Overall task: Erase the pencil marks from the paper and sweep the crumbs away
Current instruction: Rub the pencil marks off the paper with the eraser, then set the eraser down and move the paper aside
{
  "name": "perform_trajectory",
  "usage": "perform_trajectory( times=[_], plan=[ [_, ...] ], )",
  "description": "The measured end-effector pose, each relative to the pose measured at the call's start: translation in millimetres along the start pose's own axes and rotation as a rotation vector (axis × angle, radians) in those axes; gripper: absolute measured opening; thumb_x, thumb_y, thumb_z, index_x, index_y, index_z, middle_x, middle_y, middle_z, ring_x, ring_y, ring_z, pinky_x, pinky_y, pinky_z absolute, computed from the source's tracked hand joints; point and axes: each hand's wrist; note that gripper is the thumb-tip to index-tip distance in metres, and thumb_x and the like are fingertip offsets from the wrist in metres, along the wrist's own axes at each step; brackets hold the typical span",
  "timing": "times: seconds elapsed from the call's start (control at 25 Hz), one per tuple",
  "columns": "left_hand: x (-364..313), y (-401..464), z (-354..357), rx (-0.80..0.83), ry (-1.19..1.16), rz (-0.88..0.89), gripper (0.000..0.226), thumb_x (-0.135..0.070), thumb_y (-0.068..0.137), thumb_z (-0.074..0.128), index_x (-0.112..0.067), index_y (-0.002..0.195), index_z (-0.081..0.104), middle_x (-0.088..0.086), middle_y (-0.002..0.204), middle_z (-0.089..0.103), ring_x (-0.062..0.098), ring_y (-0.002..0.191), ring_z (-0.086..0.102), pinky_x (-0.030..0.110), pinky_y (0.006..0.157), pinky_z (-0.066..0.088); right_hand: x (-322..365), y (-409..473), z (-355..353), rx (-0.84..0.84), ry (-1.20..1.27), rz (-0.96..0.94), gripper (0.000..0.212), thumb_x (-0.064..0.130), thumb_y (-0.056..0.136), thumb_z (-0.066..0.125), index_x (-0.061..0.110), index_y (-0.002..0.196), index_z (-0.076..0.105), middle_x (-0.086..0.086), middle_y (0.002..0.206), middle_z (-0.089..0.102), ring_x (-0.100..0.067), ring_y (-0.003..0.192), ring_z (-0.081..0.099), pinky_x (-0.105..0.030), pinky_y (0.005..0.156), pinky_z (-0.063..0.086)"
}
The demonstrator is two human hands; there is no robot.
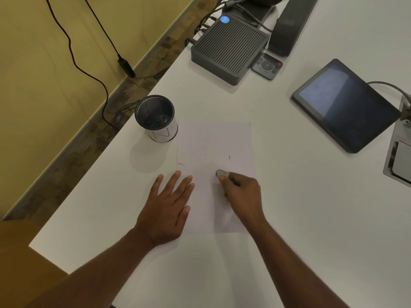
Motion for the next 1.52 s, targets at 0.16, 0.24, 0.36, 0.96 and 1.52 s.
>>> perform_trajectory(
  times=[0.16, 0.24, 0.36, 0.96, 1.52],
  plan=[
    [-9, 4, -16, -0.118, -0.181, -0.063, 0.056, -0.034, 0.106, 0.036, -0.006, 0.154, 0.044, 0.009, 0.165, 0.038, 0.031, 0.157, 0.027, 0.063, 0.125, 0.023, 1, -12, 4, 0.252, 0.661, 0.379, 0.019, 0.024, 0.087, 0.070, 0.006, 0.081, 0.075, -0.007, 0.070, 0.059, -0.017, 0.061, 0.053, -0.026, 0.055, 0.046],
    [-26, 14, -29, -0.291, -0.394, -0.201, 0.047, -0.032, 0.105, 0.044, -0.005, 0.138, 0.063, 0.010, 0.142, 0.065, 0.024, 0.138, 0.056, 0.052, 0.117, 0.040, 3, -13, 5, 0.275, 0.730, 0.392, 0.019, 0.020, 0.088, 0.069, 0.002, 0.089, 0.075, -0.008, 0.073, 0.060, -0.017, 0.062, 0.054, -0.027, 0.057, 0.047],
    [-54, 51, -59, -0.284, -0.961, -0.654, 0.026, -0.036, 0.101, 0.061, -0.019, 0.113, 0.077, -0.004, 0.103, 0.080, 0.009, 0.093, 0.074, 0.030, 0.087, 0.060, 10, -18, 8, 0.285, 0.690, 0.321, 0.020, 0.022, 0.089, 0.068, 0.003, 0.090, 0.075, -0.009, 0.073, 0.060, -0.017, 0.063, 0.054, -0.028, 0.059, 0.048],
    [-53, 66, -61, -0.201, -1.144, -0.799, 0.025, -0.005, 0.100, 0.060, -0.018, 0.083, 0.073, -0.003, 0.064, 0.068, 0.005, 0.058, 0.062, 0.017, 0.059, 0.053, 25, -19, -2, 0.137, 0.698, 0.349, 0.015, 0.024, 0.086, 0.071, 0.012, 0.088, 0.078, -0.002, 0.070, 0.063, -0.013, 0.060, 0.056, -0.022, 0.056, 0.048],
    [-44, 47, -65, -0.241, -0.781, -0.479, 0.047, 0.013, 0.099, 0.050, -0.008, 0.139, 0.062, -0.001, 0.137, 0.064, 0.012, 0.129, 0.059, 0.007, 0.110, 0.037, -25, 19, -70, -0.450, 0.009, 0.236, 0.026, 0.041, 0.081, 0.070, 0.018, 0.094, 0.071, 0.001, 0.077, 0.072, -0.020, 0.081, 0.068, -0.031, 0.079, 0.052]
  ],
)
Point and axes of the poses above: each hand's wrist, its own y-axis towards the middle knuckle, its own z-axis out of the palm, x = y × z
